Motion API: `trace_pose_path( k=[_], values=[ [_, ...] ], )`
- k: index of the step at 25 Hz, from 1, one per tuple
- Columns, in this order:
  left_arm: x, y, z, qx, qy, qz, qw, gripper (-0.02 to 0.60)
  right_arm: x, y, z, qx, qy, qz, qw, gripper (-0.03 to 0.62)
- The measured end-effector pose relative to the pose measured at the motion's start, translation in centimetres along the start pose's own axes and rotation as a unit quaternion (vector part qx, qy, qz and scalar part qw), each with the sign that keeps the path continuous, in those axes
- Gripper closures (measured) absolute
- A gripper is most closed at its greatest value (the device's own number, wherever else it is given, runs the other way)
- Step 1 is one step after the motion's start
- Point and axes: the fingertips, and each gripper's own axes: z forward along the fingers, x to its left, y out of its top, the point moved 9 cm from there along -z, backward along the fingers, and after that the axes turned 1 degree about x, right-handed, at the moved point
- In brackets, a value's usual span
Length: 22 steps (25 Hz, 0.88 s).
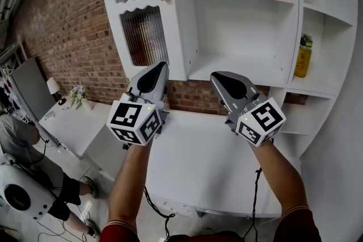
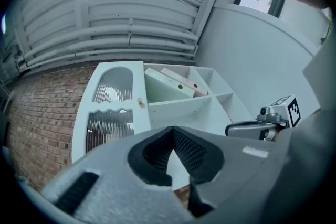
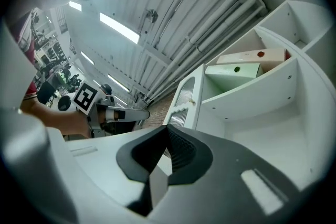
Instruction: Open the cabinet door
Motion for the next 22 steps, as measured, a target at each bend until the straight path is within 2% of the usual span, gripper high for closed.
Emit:
trace_pose_path(
  k=[5, 11, 22],
  values=[
    [2.9, 1.3, 3.9, 0.002, 0.014, 0.012, 0.9998, 0.577, -2.3, 0.1, 1.6, -0.006, 0.0, -0.002, 1.0, 0.582],
    [6.4, 2.9, 7.9, -0.003, 0.017, 0.019, 0.9997, 0.541, -3.2, -0.6, 2.9, 0.005, -0.003, -0.021, 1.0, 0.582],
    [10.0, 5.6, 14.5, -0.001, 0.029, 0.048, 0.9985, 0.43, -4.1, -0.2, 5.1, 0.019, -0.013, -0.059, 0.998, 0.582]
  ],
)
